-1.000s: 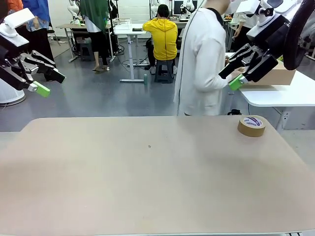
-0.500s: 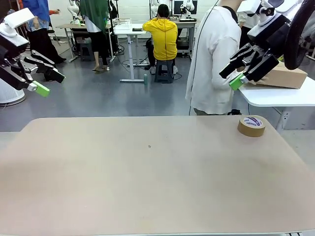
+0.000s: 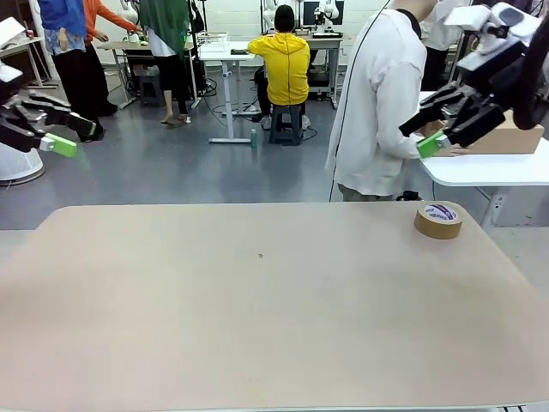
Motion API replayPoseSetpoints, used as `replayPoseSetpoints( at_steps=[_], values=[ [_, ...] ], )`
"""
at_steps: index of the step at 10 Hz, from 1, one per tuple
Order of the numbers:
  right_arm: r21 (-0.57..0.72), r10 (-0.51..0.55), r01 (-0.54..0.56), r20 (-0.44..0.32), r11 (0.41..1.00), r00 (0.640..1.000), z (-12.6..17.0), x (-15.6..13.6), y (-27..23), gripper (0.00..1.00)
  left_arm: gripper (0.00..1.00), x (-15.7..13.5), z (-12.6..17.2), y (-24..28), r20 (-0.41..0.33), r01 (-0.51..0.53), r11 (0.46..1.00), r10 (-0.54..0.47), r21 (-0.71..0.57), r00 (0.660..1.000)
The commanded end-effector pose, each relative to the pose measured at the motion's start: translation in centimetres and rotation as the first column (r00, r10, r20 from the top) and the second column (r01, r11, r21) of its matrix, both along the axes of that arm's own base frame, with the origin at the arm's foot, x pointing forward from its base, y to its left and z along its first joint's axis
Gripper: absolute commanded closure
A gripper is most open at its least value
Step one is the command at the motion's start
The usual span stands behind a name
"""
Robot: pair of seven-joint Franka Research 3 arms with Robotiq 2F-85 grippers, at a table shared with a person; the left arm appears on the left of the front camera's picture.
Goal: Wrap the clocks to prevent damage.
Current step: After the human seals the box with tape, release both hands from the side flaps of the Package Box.
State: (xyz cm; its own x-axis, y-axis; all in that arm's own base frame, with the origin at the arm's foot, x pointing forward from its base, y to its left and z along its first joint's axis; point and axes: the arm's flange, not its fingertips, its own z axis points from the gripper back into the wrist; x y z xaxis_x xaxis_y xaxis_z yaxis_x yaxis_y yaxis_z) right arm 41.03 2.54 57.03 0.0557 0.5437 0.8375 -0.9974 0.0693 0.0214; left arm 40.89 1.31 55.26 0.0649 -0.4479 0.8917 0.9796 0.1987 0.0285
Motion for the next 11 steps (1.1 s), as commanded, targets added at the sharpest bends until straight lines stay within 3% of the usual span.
replayPoseSetpoints(
  at_steps=[1,3,6,7,8,11],
  values=[
    [0.203,-0.049,0.028,0.101,0.979,0.994,-1.6,-0.8,-2.6,0.0,0.0,-0.7,-2.2,2.5,0.046,-0.086,0.988,0.092,-0.125,0.995],
    [0.317,-0.132,0.078,0.152,0.945,0.98,-1.9,-2.3,-5.6,0.0,0.0,-1.1,-3.0,5.4,0.066,-0.186,0.955,0.206,-0.23,0.976],
    [0.353,-0.127,0.069,0.144,0.933,0.981,-2.8,-3.1,-6.4,0.0,0.0,-1.6,-3.4,6.6,0.061,-0.217,0.938,0.241,-0.271,0.969],
    [0.302,-0.167,0.15,0.028,0.941,0.986,-2.9,-1.6,-6.1,0.0,0.0,-1.3,-3.1,7.3,0.029,-0.219,0.945,0.233,-0.245,0.972],
    [0.337,-0.146,0.092,0.139,0.937,0.979,-2.3,-3.0,-7.2,0.0,0.0,-1.3,-3.1,7.3,0.029,-0.219,0.945,0.233,-0.245,0.972],
    [0.337,-0.146,0.092,0.139,0.937,0.979,-2.3,-3.0,-7.2,0.0,0.0,-1.3,-3.1,7.3,0.029,-0.219,0.945,0.233,-0.245,0.972]
  ],
)
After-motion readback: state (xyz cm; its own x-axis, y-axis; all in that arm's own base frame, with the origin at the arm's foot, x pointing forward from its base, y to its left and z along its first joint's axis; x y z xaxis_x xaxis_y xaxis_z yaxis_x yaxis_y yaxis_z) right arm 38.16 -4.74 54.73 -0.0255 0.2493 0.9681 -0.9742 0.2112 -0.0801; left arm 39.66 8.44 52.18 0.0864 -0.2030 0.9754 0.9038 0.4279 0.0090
